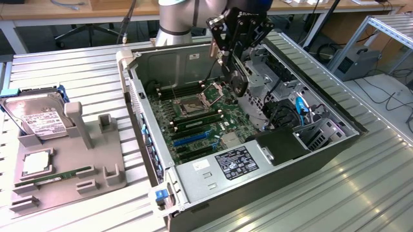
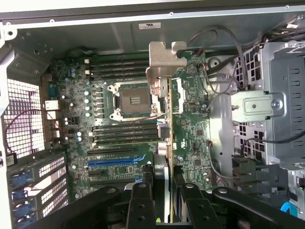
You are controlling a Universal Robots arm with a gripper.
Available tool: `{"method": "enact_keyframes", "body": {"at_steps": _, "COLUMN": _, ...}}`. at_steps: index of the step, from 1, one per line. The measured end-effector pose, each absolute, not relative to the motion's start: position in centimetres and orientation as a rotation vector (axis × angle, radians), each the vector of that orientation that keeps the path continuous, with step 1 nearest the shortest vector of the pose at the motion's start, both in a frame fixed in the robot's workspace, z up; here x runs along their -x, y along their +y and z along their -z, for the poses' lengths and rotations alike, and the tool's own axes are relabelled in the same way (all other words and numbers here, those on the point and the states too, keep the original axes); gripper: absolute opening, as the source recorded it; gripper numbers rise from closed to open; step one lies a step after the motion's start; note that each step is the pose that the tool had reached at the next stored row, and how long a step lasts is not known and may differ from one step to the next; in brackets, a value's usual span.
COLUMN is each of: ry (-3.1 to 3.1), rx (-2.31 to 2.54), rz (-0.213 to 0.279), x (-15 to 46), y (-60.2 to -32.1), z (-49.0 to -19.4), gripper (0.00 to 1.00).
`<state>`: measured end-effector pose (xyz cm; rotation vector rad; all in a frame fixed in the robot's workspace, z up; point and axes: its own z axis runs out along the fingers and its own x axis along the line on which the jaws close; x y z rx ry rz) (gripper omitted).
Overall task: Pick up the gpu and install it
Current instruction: 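Pick up the gpu and move the gpu toward the slot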
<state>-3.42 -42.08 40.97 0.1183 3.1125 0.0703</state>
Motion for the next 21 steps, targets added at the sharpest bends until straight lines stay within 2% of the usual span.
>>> {"method": "enact_keyframes", "body": {"at_steps": 21, "ry": 3.112, "rx": -0.118, "rz": -0.059, "x": 1.6, "y": -42.1, "z": -40.8, "gripper": 0.27}}
